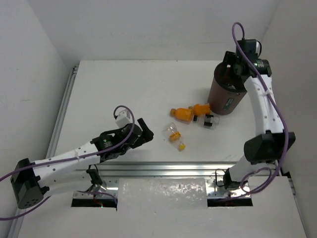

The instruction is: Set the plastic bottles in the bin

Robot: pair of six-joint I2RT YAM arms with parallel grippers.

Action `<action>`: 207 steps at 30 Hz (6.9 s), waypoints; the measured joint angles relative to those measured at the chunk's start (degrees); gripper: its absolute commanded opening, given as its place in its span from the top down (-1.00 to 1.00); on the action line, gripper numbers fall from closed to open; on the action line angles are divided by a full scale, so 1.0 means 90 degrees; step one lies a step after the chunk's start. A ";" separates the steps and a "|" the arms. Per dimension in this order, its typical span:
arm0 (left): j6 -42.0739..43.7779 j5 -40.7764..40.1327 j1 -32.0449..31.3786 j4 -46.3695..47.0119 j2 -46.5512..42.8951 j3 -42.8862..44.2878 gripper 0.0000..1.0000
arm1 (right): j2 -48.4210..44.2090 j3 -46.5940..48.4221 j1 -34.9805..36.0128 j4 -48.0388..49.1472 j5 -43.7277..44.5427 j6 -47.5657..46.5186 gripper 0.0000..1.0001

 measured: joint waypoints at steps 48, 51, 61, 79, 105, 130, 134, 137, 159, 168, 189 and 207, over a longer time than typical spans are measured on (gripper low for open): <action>-0.0083 -0.0097 -0.0282 0.1982 0.2499 0.0585 1.00 | -0.5693 -0.7749 0.2193 0.3781 -0.6834 0.1753 -0.98; 0.0452 0.0338 -0.0282 0.3373 0.1535 -0.0197 1.00 | -0.5314 -0.7834 0.2878 0.4454 -0.6807 0.1987 -0.98; 0.1151 0.1569 -0.0318 0.6169 0.0741 -0.1256 1.00 | -0.3740 -0.7844 0.4075 0.6018 -0.6013 0.2482 -0.95; 0.1161 0.0537 -0.0376 0.4420 -0.0041 -0.0398 -0.99 | -0.4430 -0.7662 0.4690 0.5967 -0.3674 0.2380 1.00; 0.2069 -0.1372 -0.0376 -0.1668 -0.1508 0.1064 -0.99 | -0.0036 0.0039 -0.0481 0.0197 -0.1324 0.0699 -0.98; 0.1185 -0.2368 -0.0376 -0.2739 -0.3123 0.0974 -0.99 | 0.0423 -0.2769 0.2888 0.1863 -0.1977 -0.3417 -0.92; 0.1270 -0.2220 -0.0376 -0.2645 -0.2856 0.0935 -0.99 | 0.0874 -0.2778 0.2914 0.1863 -0.1977 -0.3694 -0.88; 0.1297 -0.2130 -0.0379 -0.2635 -0.2790 0.0903 -0.99 | 0.1047 -0.2815 0.2919 0.1889 -0.1950 -0.3808 -0.86; 0.1367 -0.2055 -0.0376 -0.2518 -0.3045 0.0843 -0.99 | 0.0916 -0.3254 0.3548 0.2616 -0.2212 -0.3310 0.44; 0.1392 -0.2021 -0.0376 -0.2494 -0.3048 0.0840 -0.99 | -0.1122 -0.1338 0.2086 0.2518 -0.1319 -0.1906 0.42; 0.1401 -0.1647 -0.0379 -0.2137 -0.0869 0.1071 -0.96 | -0.1207 -0.0821 0.0396 0.0544 -0.0311 -0.0583 -0.98; -0.1144 0.0699 -0.0415 0.1358 0.5717 0.5187 -0.89 | -0.5938 -0.4204 0.0588 0.0177 -0.1887 0.0636 -0.98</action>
